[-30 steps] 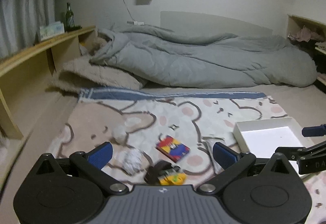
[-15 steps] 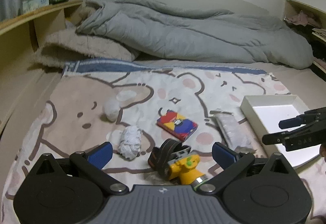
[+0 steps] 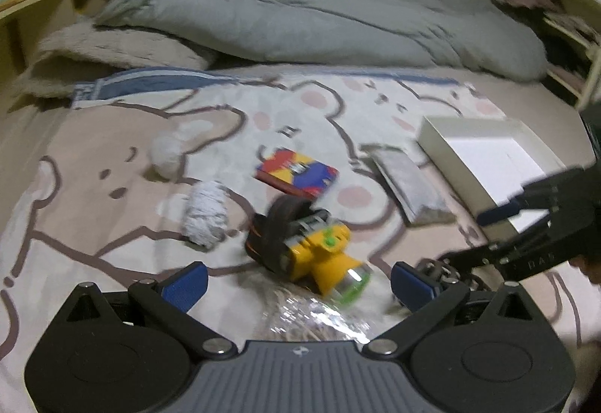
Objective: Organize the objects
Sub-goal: 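Grasp the black claw hair clip with the right tool while the left tool approaches the cord bag, then grasp the clear bag of white cords with the left tool while the right tool holds the clip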
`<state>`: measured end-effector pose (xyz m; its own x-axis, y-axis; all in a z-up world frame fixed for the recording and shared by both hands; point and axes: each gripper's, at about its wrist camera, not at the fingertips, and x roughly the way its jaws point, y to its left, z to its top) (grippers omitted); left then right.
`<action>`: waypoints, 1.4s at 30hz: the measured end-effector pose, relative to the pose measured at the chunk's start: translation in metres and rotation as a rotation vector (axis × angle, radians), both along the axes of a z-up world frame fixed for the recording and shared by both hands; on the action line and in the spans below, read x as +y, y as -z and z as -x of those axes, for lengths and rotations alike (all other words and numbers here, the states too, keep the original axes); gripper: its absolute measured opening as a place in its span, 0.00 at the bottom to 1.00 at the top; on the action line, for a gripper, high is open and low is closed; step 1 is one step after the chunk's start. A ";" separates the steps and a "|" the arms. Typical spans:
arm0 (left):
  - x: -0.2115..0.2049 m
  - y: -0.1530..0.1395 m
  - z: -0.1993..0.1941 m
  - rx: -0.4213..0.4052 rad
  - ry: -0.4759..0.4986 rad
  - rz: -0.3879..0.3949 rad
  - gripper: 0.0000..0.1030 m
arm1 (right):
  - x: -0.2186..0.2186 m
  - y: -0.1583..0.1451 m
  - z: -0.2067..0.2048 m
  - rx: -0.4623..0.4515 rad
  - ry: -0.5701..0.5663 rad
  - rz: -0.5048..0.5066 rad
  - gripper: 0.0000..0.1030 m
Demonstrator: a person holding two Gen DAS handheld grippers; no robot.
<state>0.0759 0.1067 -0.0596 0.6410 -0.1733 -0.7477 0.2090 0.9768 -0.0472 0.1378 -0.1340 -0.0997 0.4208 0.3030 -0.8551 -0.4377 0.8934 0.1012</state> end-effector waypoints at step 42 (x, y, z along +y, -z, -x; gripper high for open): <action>-0.023 0.070 -0.018 0.291 0.226 -0.158 0.85 | 0.021 0.013 -0.004 0.169 -0.225 -0.269 0.46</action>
